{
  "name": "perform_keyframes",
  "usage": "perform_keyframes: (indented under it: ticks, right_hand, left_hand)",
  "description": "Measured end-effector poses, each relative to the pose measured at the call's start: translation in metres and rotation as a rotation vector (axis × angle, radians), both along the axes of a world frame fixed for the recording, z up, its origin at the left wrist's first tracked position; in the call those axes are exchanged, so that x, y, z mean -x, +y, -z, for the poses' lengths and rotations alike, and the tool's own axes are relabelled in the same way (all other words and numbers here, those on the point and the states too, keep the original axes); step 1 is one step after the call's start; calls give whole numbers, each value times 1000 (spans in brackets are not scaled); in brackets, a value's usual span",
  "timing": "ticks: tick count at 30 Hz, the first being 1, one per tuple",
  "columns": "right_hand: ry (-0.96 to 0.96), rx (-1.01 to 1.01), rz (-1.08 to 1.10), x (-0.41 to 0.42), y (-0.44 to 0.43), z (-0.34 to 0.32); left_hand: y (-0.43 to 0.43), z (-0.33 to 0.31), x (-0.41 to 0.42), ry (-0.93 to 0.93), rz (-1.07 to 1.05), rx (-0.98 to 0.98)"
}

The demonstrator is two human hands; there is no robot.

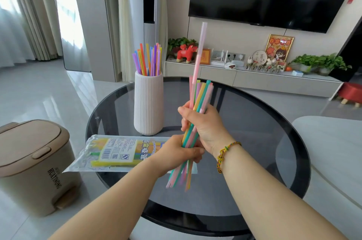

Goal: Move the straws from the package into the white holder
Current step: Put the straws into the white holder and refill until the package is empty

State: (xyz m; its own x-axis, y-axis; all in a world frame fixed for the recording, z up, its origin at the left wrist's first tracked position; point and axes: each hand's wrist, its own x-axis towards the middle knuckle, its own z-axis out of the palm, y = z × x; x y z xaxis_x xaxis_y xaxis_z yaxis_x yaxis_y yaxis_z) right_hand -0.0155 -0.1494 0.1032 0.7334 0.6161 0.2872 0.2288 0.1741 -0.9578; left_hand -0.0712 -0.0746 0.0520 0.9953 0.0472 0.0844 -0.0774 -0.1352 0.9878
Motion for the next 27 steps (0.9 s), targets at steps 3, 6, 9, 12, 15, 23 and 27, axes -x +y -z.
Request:
perform_keyframes:
  ticks: [3, 6, 9, 12, 15, 23, 27]
  right_hand:
    - [-11, 5, 19, -2, 0, 0]
    - [-10, 4, -17, -4, -1, -1]
    - [-14, 34, -44, -4, 0, 6]
    - [25, 37, -58, -1, 1, 11]
    - [9, 56, -21, 1, 3, 13]
    - [12, 1, 62, -1, 3, 12]
    - [81, -12, 42, -4, 0, 12]
  left_hand:
    - [0, 4, -2, -16, -61, -58]
    - [4, 5, -3, -38, -78, -58]
    - [8, 10, -2, -37, -97, -18]
    - [10, 18, -2, 1, -100, -57]
    - [11, 22, 1, 17, -86, -59]
    - [15, 28, 5, 63, -69, -58]
    - [17, 32, 9, 97, -131, -116]
